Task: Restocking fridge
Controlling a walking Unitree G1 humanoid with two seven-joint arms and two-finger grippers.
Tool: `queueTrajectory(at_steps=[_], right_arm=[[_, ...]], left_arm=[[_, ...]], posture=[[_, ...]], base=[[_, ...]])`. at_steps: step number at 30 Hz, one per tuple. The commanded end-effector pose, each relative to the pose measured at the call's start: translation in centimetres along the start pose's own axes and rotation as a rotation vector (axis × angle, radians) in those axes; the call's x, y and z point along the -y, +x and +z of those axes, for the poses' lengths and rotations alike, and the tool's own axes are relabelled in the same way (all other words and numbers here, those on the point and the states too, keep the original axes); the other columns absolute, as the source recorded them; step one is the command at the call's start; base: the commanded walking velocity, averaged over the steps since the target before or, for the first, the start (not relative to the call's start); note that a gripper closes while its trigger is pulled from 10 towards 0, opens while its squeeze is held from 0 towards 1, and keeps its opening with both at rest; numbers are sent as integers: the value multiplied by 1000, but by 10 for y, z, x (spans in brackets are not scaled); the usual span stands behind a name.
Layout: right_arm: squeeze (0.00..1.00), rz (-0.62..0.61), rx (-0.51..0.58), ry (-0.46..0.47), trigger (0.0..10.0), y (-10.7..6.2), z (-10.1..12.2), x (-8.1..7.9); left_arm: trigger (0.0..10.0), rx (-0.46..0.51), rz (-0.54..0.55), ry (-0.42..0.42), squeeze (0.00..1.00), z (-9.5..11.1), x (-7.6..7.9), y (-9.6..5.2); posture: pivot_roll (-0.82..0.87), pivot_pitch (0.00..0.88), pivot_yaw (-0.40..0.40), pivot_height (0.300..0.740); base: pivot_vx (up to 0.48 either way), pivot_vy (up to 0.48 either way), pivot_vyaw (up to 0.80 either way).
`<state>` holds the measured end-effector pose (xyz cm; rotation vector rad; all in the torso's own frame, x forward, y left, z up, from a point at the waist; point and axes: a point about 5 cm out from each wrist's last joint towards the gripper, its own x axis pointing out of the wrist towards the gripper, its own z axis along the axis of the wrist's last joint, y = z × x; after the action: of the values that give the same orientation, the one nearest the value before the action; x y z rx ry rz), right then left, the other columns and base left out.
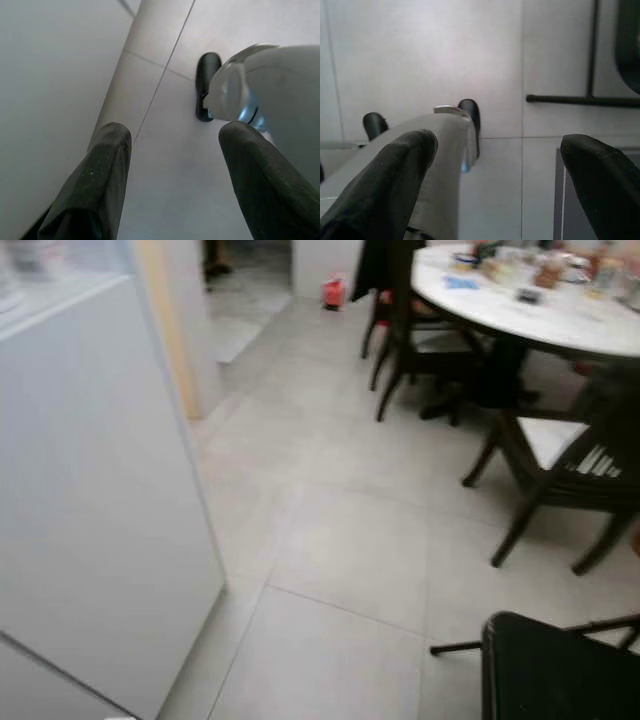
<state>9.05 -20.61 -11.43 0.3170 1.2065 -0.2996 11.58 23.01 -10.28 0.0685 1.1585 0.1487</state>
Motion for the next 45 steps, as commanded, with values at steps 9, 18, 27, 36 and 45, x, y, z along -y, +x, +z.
queueTrajectory(at_steps=[9, 18, 27, 36, 45], right_arm=[[0, 6, -31, -23, 10000, -1, -8, 2], [0, 2, -34, -44, 10000, -1, -8, 3], [0, 7, -30, -56, 10000, -1, -6, 3], [0, 18, -34, -85, 10000, -1, -4, 2], [0, 20, -41, -96, 10000, -1, -4, 2]], left_arm=[[10000, -31, -13, 70, 0, -6, 0, -1], [10000, -36, -14, 68, 0, -8, 1, -1], [10000, -36, -3, 57, 0, -6, 1, 0], [10000, -34, 0, 50, 0, -4, 0, 0], [10000, -20, -8, 28, 0, -3, 1, 0]], posture=[[38, 0, -57, 740], [39, 0, -64, 740], [38, 0, -68, 740], [40, 0, -70, 740], [35, 0, -71, 740]], base=[[0, 0, 800], [0, 0, 800], [0, 0, 800], [0, 0, 800], [0, 0, 800]])
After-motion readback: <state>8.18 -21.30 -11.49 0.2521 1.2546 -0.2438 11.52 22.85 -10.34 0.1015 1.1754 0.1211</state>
